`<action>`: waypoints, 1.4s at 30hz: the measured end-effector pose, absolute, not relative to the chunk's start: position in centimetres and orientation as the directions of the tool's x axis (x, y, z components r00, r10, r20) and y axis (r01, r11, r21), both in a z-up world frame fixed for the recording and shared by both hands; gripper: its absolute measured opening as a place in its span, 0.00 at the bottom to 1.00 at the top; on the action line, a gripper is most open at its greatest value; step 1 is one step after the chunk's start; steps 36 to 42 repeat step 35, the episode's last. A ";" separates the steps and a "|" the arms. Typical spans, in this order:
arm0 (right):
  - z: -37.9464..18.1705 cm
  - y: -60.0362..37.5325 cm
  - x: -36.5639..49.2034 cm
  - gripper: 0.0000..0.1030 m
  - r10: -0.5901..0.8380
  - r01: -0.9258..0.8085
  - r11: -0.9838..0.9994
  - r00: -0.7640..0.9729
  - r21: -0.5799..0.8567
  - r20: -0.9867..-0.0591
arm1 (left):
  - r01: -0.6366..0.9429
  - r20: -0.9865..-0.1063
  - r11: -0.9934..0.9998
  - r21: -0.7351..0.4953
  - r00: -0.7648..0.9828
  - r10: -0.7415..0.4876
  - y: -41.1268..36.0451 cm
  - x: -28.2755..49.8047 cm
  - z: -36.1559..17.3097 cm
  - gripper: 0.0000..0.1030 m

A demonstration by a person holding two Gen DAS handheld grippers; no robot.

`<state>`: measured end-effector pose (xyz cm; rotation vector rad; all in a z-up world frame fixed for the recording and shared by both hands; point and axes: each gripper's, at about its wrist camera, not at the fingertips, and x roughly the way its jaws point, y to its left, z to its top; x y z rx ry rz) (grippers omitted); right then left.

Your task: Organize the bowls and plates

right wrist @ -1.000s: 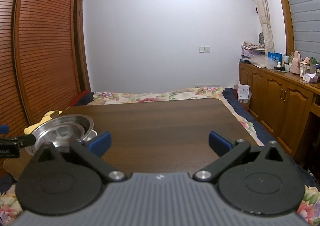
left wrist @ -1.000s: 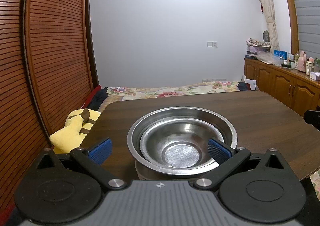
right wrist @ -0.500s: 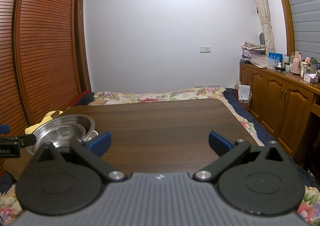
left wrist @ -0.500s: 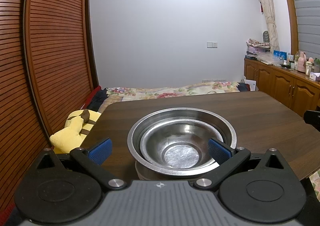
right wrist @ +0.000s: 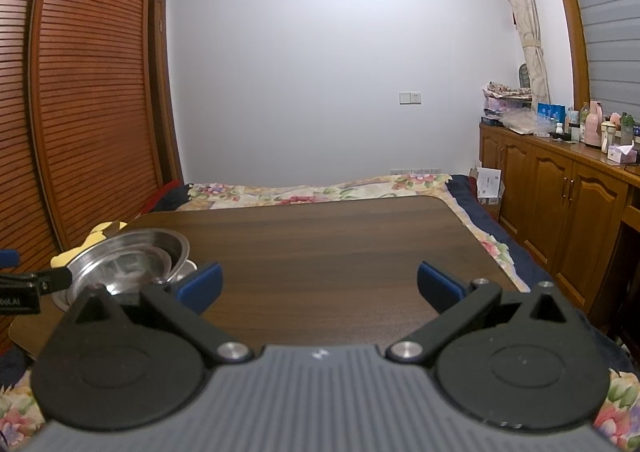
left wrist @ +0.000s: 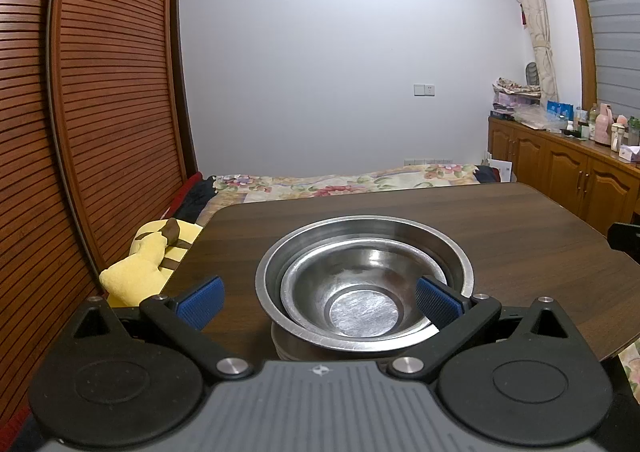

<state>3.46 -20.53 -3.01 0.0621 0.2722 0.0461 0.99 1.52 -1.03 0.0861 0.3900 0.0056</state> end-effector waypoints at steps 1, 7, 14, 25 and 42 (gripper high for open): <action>-3.0 -20.6 3.5 1.00 0.055 -0.038 0.997 0.962 0.067 -0.267 | 0.012 -0.380 0.996 0.085 0.925 0.021 1.5 1.0 -1.0 1.00; -3.0 -20.6 3.5 1.00 0.058 -0.040 0.997 0.961 0.071 -0.271 | 0.018 -0.383 0.996 0.088 0.924 0.017 1.4 0.9 -1.0 1.00; -3.0 -20.7 3.6 1.00 0.059 -0.041 0.997 0.961 0.072 -0.271 | 0.017 -0.382 0.996 0.087 0.924 0.017 1.5 0.8 -0.9 1.00; -3.0 -20.8 3.6 1.00 0.058 -0.039 0.996 0.961 0.076 -0.269 | 0.018 -0.383 0.996 0.088 0.924 0.017 1.4 0.8 -0.9 1.00; -3.1 -21.0 3.6 1.00 0.060 -0.040 0.996 0.961 0.077 -0.270 | 0.018 -0.382 0.996 0.087 0.924 0.017 1.4 0.8 -0.9 1.00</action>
